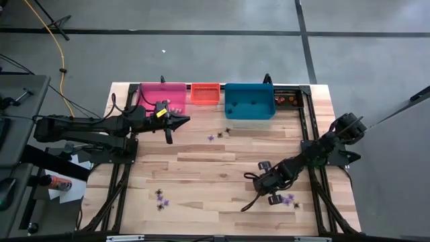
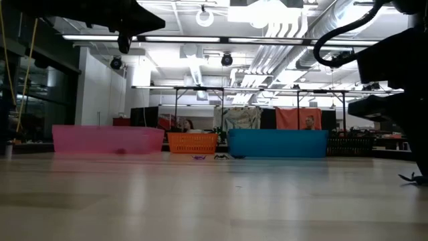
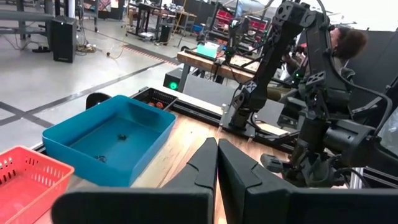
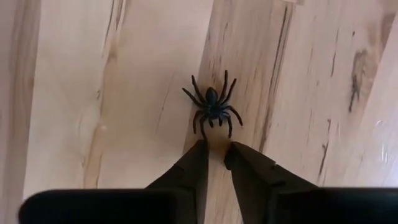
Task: Sort Halloween decoration
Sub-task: Put the black spider toy into the blue bin
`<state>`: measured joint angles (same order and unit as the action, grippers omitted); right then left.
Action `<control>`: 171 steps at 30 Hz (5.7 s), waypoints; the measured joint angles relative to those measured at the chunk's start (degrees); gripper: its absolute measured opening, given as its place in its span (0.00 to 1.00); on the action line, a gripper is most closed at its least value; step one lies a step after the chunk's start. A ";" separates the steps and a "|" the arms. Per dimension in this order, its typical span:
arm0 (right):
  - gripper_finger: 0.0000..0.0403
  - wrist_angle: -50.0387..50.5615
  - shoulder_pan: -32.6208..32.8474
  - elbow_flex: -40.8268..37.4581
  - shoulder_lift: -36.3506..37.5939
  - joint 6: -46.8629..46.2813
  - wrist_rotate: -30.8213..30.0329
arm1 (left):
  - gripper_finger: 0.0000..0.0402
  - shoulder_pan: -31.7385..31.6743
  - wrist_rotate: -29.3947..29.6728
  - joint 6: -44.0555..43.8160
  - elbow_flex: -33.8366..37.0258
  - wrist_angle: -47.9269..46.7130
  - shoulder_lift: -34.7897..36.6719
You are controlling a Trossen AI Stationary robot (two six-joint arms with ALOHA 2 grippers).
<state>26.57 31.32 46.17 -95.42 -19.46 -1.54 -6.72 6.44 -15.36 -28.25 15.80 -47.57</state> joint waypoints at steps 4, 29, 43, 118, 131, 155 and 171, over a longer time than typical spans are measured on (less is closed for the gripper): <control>0.22 -0.29 -0.17 0.00 0.00 0.33 1.87 | 0.00 0.00 0.02 -0.01 0.00 -0.56 0.00; 0.27 -5.25 -0.63 -0.22 3.21 4.45 -0.10 | 0.00 0.00 0.14 -1.08 0.00 -1.65 0.00; 0.27 -8.61 -0.58 -0.07 0.02 11.60 0.17 | 0.00 0.00 0.15 -1.92 0.00 -1.88 0.02; 0.00 10.30 -12.13 -5.87 9.45 17.15 -12.88 | 0.00 0.00 4.74 -3.44 -0.02 -3.44 0.02; 0.00 -13.80 -23.98 -18.27 37.00 -1.07 -12.20 | 0.00 0.00 5.74 -2.67 -0.02 -2.03 0.00; 0.00 -40.91 -40.47 -4.98 33.52 10.74 7.87 | 0.00 0.02 -1.44 10.09 -2.78 5.56 -3.06; 0.00 -27.31 -52.35 -2.43 25.68 -7.21 2.62 | 0.00 0.02 -1.20 9.26 -2.78 5.46 -3.06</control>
<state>-0.73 -21.03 43.75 -69.73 -26.66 1.08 -6.70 5.23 -6.10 -31.03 21.26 -50.63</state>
